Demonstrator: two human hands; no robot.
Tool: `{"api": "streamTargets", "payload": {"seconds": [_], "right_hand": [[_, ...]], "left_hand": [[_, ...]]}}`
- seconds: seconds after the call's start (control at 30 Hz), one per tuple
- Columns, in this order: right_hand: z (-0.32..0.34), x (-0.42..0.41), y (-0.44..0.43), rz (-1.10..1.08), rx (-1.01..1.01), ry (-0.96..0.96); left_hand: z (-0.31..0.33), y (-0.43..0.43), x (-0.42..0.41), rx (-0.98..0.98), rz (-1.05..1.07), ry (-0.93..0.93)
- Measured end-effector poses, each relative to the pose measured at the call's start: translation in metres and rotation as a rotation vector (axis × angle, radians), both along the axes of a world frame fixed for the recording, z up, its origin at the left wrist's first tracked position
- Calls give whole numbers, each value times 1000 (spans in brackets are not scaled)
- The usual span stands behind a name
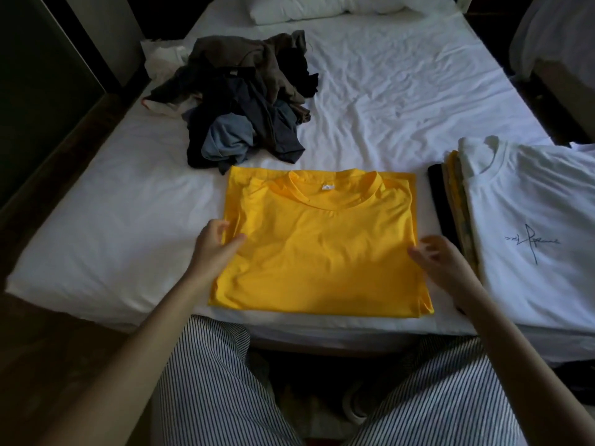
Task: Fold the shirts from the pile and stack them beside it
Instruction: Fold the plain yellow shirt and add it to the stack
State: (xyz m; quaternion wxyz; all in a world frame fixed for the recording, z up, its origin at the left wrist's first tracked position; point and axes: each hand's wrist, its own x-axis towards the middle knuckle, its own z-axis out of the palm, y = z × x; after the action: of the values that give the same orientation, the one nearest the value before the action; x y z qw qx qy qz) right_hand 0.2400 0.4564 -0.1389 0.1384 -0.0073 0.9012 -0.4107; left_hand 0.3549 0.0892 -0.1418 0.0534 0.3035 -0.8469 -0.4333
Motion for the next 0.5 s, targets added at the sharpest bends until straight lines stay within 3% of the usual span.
{"api": "streamTargets", "payload": {"seconds": [0.13,0.23,0.33,0.5], "right_hand": [[3,-42,-30,-206,135,199],[-4,-74,-46,-219,125,148],[-12,-88,-54,-150,142,162],[-17,-96,-58,-129,91,439]], "left_hand": [[-4,-3,-68,62,48,18],[-10,-10,-100,115,129,38],[-13,-14,-114,12,95,28],[-23,-22,-112,-144,35,186]]}}
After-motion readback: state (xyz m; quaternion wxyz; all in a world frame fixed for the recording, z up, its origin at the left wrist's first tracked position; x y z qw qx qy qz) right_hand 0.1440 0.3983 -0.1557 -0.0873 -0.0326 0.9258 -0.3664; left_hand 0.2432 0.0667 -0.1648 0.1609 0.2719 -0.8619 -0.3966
